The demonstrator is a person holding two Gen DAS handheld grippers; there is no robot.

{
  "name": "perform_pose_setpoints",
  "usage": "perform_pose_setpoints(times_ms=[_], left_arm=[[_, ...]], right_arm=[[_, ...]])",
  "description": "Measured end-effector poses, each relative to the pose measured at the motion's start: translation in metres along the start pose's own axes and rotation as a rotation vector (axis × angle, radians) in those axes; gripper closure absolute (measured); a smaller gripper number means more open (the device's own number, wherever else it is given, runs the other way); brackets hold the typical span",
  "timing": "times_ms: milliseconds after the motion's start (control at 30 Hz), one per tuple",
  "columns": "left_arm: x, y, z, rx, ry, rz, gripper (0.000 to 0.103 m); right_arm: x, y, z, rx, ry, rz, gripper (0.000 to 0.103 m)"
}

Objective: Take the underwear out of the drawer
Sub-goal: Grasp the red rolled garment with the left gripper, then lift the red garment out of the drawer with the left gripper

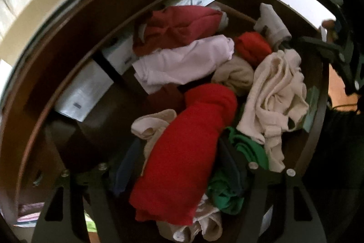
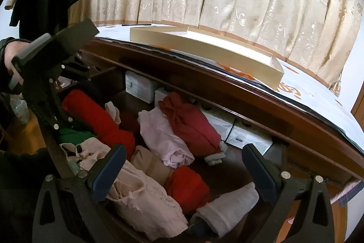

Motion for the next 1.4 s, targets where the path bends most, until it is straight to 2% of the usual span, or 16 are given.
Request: perform_pose_setpoints(times_ms=[167,200,233,333,367,500,600,767,900,1000,1167,1267,1400], left_arm=[[-0.011,-0.005,0.001,0.002,0.026,0.010,0.036],[-0.013,-0.006,0.002,0.006,0.030,0.029,0.046],[-0.013,-0.008,0.002,0.011,0.023,0.047,0.050],[-0.005,-0.008,0.001,0.019,-0.017,0.041,0.061],[0.000,-0.008,0.001,0.029,-0.035,0.044,0.062],[0.027,-0.003,0.004,0.078,-0.139,0.052,0.063],[0.041,0.005,0.006,0.160,-0.214,0.089,0.063],[0.054,0.010,0.006,0.195,-0.293,0.032,0.063],[0.071,0.007,-0.001,0.200,-0.373,0.052,0.063],[0.091,0.002,-0.002,0.185,-0.427,0.059,0.063],[0.100,0.004,0.000,0.220,-0.472,0.075,0.063],[0.102,0.013,0.004,0.270,-0.491,0.080,0.063],[0.109,0.020,0.009,0.330,-0.533,0.116,0.063]], right_arm=[[-0.001,0.000,0.001,-0.003,0.007,0.000,0.001],[-0.001,0.000,0.002,-0.001,0.007,0.000,0.001],[-0.002,0.001,0.002,0.003,0.008,0.002,0.001],[-0.002,0.002,0.001,0.012,0.009,0.003,0.001],[-0.001,0.001,0.002,0.018,0.009,0.004,0.001],[0.000,-0.004,0.002,0.043,0.002,0.028,0.001],[-0.002,-0.013,0.001,0.047,0.015,0.035,0.001],[-0.014,-0.013,0.002,0.121,0.066,0.054,0.001],[-0.031,-0.006,0.009,0.157,0.170,-0.007,0.001],[-0.038,-0.007,0.010,0.175,0.215,-0.026,0.001],[-0.044,-0.009,0.003,0.239,0.212,-0.059,0.004],[-0.049,-0.004,0.004,0.282,0.229,-0.065,0.017],[-0.041,0.019,-0.003,0.316,0.199,-0.133,0.017]])
Point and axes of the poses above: each gripper's, at about its wrist camera, not at the fingertips, and x roughly against the way its jaws point, y to its left, z to its underside, the point moved 8 cm from there along -x, roughly the way its jaws point, and after that the axes turned 9 degrees about z, right-handed, at the moved point
